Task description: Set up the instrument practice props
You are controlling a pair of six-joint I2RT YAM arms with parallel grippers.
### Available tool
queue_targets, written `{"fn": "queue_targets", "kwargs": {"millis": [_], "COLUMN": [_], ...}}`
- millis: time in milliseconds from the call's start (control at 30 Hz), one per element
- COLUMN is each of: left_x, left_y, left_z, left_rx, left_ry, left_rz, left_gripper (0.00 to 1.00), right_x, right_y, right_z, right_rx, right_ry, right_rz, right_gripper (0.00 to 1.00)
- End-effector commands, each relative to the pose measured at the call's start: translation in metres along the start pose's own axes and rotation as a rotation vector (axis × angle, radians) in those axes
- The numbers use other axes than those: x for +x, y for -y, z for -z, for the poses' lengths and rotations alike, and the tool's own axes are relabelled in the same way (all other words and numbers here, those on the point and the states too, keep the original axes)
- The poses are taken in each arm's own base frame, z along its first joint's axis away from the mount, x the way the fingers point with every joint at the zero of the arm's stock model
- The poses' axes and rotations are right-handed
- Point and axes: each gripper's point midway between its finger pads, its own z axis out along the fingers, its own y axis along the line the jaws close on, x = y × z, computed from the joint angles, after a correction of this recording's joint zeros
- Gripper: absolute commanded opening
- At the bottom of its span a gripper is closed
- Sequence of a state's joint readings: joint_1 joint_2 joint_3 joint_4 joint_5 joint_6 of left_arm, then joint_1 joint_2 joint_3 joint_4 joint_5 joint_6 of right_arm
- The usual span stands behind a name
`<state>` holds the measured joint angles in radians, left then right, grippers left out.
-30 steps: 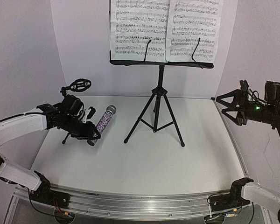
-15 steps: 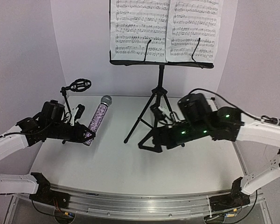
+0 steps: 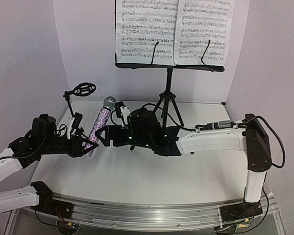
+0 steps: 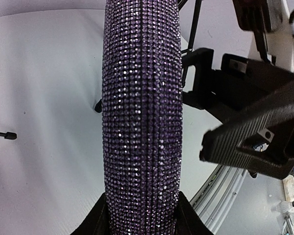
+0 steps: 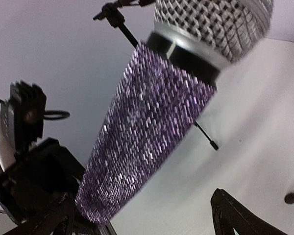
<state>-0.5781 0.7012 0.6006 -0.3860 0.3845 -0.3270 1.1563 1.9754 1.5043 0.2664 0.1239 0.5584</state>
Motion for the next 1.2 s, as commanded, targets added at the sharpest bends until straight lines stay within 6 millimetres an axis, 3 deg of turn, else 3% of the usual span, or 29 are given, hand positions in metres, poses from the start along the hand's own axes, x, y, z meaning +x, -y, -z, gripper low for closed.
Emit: {"fn": "queue_targets", "kwargs": {"millis": [0,233,367,500,533,567,633,667,733,833,933,1033,1167], "left_x": [-0.029,-0.041,-0.047,-0.046,-0.047,-0.048,-0.056,-0.061,-0.075,-0.089,-0.093,-0.106,-0.112], "left_y": [0.022,0.027,0.03,0.039,0.042,0.045,0.049,0.053,0.07,0.092,0.114,0.118,0.125], "left_z": [0.007,0.01,0.013,0.014,0.015,0.016,0.019,0.021,0.029,0.04,0.046,0.04,0.035], "left_rx": [0.085,0.102,0.109,0.158,0.175,0.184,0.187,0.192,0.242,0.312,0.419,0.434,0.474], "left_ry": [0.126,0.194,0.22,0.217,0.217,0.219,0.231,0.233,0.234,0.237,0.219,0.215,0.209], "left_rz": [-0.118,-0.183,-0.197,-0.198,-0.203,-0.205,-0.21,-0.221,-0.279,-0.352,-0.422,-0.422,-0.446], "left_gripper": [0.0,0.0,0.0,0.0,0.05,0.19,0.58,0.7,0.8,0.84,0.81,0.71,0.65], "right_x": [-0.054,-0.042,-0.045,-0.048,-0.048,-0.048,-0.048,-0.05,-0.046,-0.031,-0.032,-0.036,-0.042], "right_y": [-0.03,-0.031,-0.044,-0.051,-0.051,-0.05,-0.053,-0.056,-0.056,-0.049,-0.06,-0.075,-0.092], "right_z": [-0.007,-0.028,-0.024,-0.011,-0.006,-0.002,0.008,0.016,0.027,0.044,0.06,0.064,0.065], "right_rx": [-0.134,-0.233,-0.288,-0.309,-0.304,-0.301,-0.302,-0.306,-0.292,-0.27,-0.323,-0.376,-0.412], "right_ry": [0.142,0.063,0.056,0.06,0.063,0.065,0.067,0.064,0.022,-0.047,-0.046,-0.04,-0.007], "right_rz": [-0.043,-0.094,-0.039,0.04,0.07,0.101,0.179,0.224,0.34,0.506,0.594,0.635,0.669], "right_gripper": [0.91,0.61,0.27,0.05,0.01,0.0,0.0,0.0,0.0,0.0,0.0,0.0,0.0]}}
